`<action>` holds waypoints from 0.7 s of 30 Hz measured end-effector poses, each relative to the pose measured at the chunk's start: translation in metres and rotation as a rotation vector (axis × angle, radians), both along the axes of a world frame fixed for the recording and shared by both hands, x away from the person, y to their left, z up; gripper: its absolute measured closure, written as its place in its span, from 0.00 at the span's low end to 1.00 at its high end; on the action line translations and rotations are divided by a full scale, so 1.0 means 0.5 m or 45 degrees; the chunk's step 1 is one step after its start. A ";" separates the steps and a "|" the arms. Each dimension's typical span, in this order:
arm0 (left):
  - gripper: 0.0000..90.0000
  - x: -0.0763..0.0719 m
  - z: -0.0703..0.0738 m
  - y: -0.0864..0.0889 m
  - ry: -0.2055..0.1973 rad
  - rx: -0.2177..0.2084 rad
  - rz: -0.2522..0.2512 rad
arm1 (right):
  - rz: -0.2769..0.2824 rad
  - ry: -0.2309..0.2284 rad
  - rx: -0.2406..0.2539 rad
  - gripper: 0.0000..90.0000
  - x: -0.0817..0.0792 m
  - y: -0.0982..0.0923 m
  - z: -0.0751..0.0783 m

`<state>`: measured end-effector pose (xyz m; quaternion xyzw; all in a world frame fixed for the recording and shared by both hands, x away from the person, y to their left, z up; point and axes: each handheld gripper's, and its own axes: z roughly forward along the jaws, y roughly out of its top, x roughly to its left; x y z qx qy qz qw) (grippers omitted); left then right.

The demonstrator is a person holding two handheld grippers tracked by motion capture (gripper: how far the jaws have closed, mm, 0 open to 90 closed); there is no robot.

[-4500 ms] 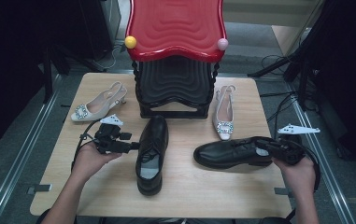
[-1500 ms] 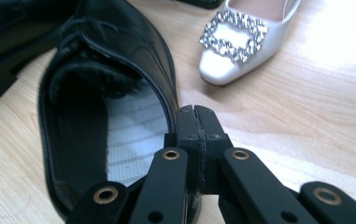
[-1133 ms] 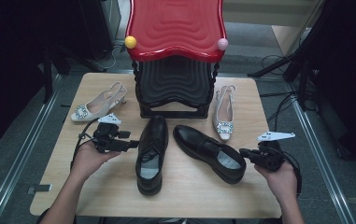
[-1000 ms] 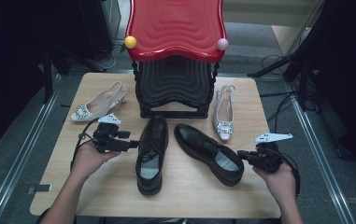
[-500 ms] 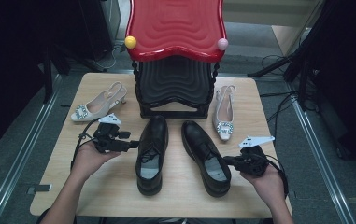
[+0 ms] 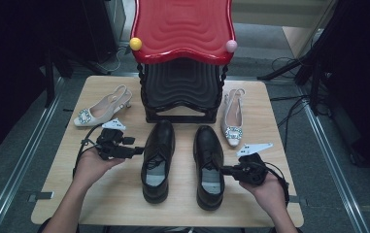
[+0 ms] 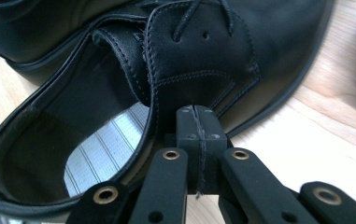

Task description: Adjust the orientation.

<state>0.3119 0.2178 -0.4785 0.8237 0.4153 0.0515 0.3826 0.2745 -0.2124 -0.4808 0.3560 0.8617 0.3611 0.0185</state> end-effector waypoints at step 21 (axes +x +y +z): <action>0.43 -0.026 -0.009 0.015 0.009 0.004 0.033 | 0.002 0.073 0.039 1.00 0.027 0.039 -0.014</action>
